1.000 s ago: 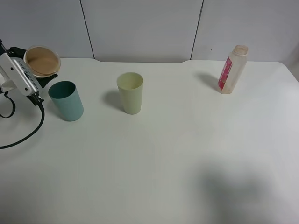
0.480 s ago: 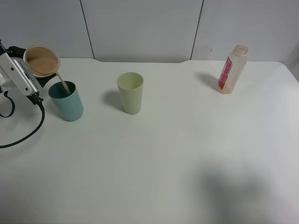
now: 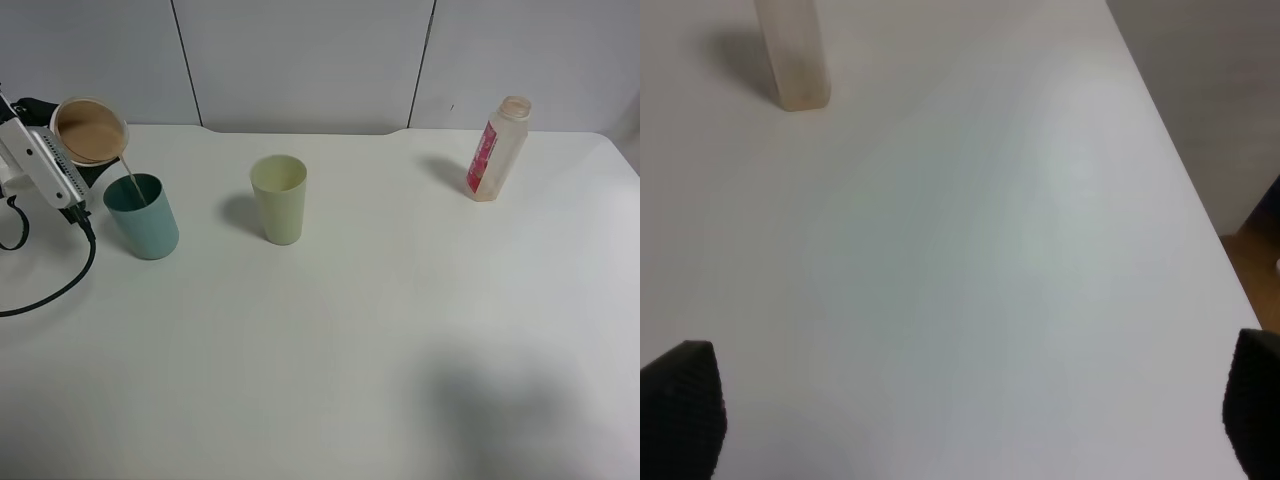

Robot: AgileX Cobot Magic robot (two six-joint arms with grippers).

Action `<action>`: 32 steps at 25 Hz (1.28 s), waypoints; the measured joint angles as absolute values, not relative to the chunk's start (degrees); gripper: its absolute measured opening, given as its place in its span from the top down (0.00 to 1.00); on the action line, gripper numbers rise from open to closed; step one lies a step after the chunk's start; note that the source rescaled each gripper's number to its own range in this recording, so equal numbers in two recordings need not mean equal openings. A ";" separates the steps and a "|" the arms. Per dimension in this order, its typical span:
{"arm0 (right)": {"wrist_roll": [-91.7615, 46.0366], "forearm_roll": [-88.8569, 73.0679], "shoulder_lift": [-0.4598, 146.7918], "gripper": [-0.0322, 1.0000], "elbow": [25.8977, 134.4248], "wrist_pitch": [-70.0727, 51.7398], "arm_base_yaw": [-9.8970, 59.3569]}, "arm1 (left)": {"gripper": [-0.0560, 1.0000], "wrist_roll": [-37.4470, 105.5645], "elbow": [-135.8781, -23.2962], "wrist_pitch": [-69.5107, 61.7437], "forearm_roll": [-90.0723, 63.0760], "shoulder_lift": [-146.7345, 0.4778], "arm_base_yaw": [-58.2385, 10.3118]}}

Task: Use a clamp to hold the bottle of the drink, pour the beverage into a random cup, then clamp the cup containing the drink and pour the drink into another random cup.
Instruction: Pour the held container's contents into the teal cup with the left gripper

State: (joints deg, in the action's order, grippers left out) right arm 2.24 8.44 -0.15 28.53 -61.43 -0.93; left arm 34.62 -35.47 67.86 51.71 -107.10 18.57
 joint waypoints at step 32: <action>2.24 8.44 -0.15 0.00 28.53 -61.43 -0.93 | 0.94 41.37 -35.47 68.19 49.83 -107.10 18.57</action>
